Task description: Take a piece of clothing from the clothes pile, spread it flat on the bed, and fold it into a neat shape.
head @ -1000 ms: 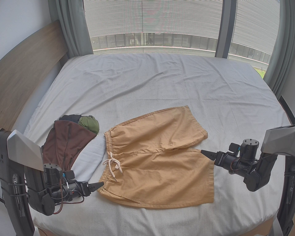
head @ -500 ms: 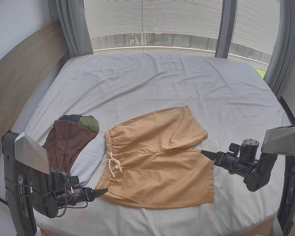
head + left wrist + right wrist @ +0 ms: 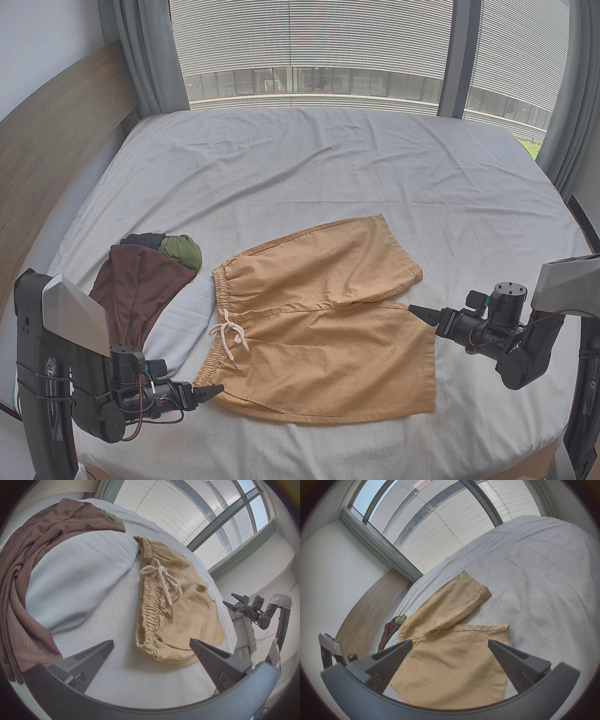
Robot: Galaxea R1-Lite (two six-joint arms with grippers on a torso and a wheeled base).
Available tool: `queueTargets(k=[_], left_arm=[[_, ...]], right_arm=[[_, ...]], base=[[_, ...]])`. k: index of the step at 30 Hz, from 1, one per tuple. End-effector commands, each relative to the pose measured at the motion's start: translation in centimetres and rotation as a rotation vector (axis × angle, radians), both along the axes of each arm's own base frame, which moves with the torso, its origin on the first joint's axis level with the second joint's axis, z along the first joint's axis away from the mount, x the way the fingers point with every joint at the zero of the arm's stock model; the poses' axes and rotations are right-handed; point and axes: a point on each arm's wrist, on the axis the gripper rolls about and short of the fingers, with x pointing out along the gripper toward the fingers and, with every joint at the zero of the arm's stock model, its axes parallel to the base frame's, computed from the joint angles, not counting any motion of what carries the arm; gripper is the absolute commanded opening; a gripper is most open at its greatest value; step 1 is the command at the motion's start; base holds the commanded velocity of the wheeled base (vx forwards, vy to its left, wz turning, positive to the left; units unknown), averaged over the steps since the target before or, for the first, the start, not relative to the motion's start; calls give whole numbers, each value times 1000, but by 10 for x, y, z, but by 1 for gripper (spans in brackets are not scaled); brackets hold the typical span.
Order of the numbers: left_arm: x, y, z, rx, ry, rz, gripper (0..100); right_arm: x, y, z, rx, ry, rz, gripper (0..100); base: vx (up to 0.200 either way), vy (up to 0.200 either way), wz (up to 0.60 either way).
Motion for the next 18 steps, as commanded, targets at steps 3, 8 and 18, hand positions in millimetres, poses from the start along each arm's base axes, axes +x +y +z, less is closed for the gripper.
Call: queueTargets(k=[3,8,18], left_arm=[[4,0,3,-4,-21,6,100],[4,0,3,-3,-21,6,0],[4,0,1,-4,-17,5,0]], right_arm=[[0,0,-1,0,3,0,100],[-1,0,-1,-1,4,2,100],[-6,-4,-5,-39,11,5,100]], base=[[0,0,0],[0,0,0],[0,0,0]])
